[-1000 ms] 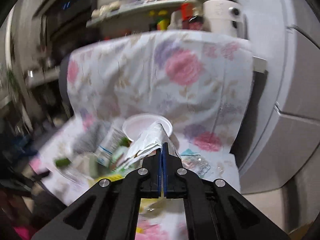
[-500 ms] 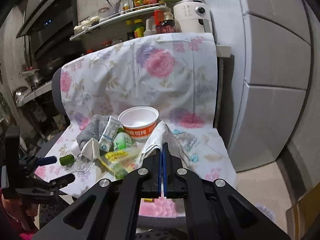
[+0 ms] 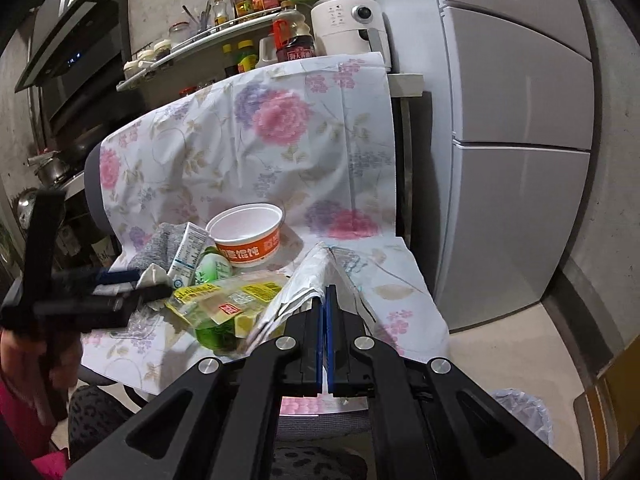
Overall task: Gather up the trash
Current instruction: 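Lift the white wrapper with the right tool while the left tool grasps the yellow snack package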
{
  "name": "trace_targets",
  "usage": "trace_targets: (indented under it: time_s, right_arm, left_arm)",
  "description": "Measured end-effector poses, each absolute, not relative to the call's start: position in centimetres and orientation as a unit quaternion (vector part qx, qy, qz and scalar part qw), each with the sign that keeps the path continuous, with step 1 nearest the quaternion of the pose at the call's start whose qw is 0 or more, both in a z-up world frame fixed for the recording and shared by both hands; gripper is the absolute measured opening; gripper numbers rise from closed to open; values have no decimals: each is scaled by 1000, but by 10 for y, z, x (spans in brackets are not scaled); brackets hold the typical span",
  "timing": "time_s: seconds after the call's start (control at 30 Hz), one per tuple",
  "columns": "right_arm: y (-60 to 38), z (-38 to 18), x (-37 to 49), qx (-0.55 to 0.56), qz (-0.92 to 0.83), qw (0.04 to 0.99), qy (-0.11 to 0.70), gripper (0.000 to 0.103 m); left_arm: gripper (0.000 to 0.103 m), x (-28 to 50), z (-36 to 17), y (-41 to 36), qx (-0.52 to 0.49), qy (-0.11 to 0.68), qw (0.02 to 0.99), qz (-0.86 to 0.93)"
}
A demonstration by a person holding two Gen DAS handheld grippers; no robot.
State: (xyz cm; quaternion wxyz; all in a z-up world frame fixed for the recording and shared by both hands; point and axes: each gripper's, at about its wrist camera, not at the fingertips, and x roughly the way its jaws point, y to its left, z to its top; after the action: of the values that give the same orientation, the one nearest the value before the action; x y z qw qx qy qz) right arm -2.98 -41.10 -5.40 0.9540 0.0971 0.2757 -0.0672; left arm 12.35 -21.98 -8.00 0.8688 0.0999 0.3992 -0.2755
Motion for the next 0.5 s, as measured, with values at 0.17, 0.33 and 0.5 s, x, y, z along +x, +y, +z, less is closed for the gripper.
trace_targets:
  time_s: [0.17,0.33,0.5]
  right_arm:
    - [-414,-62,-25,95,-60,952,286,1]
    - [-411,-70,-17,94,-49,949,298,1]
    - [-409,-76,-12,96,-43,947,304,2]
  left_arm:
    - [82,140,-105,-230,117,431,854,-266]
    - [82,144,-131,-224,108,464,836,-273]
    - [82,142,-147,-226,111,481,822,-284]
